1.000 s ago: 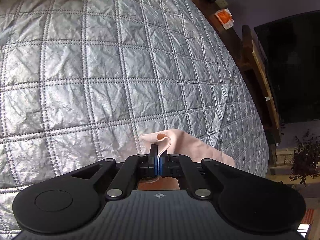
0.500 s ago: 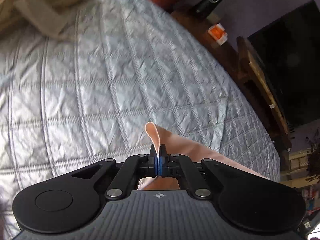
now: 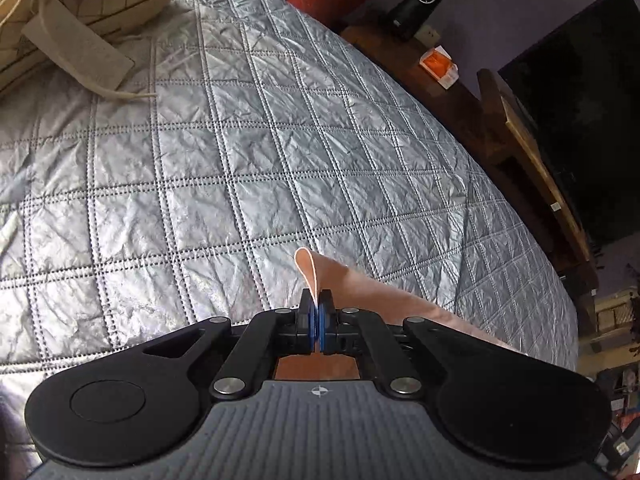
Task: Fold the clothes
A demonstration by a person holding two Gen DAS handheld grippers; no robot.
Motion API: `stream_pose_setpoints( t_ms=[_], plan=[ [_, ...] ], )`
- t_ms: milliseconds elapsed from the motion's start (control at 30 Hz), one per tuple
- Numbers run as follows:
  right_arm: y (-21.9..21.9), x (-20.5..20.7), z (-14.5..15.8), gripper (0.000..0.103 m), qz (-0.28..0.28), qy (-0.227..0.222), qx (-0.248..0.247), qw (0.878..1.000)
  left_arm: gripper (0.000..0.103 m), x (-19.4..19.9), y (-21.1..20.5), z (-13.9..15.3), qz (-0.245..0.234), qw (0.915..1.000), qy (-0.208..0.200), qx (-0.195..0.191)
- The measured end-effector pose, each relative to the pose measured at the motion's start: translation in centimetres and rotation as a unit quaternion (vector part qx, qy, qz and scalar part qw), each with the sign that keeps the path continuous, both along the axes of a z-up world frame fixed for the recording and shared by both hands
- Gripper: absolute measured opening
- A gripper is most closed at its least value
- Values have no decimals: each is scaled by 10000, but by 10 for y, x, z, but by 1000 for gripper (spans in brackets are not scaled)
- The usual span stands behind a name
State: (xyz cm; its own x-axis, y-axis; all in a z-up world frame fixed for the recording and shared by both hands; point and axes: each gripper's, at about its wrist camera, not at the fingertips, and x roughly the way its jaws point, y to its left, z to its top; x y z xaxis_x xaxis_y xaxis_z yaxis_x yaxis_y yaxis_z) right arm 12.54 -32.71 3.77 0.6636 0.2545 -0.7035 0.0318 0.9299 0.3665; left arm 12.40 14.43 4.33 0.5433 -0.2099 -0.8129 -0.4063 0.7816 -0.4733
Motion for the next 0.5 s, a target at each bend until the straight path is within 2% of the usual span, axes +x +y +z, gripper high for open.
stream_pose_setpoints(
  t_ms=[33, 100, 200, 367, 433, 500],
  plan=[
    [1, 3, -2, 49, 2, 80, -89, 9999, 2, 1, -1, 0, -17, 10000, -7, 11],
    [2, 8, -5, 49, 32, 157, -129, 9998, 2, 2, -5, 1, -62, 10000, -18, 21],
    [7, 16, -12, 55, 115, 220, -372, 9990, 2, 3, -10, 1, -123, 9999, -22, 37],
    [11, 31, -29, 55, 181, 464, -465, 9977, 2, 6, -13, -2, -156, 9998, 6, 82],
    [13, 34, -34, 50, 215, 469, -487, 9975, 2, 8, -12, -6, -127, 9999, 60, -11],
    [16, 35, -36, 34, 229, 437, -507, 9975, 2, 9, -10, -11, -61, 9998, 132, -132]
  ],
)
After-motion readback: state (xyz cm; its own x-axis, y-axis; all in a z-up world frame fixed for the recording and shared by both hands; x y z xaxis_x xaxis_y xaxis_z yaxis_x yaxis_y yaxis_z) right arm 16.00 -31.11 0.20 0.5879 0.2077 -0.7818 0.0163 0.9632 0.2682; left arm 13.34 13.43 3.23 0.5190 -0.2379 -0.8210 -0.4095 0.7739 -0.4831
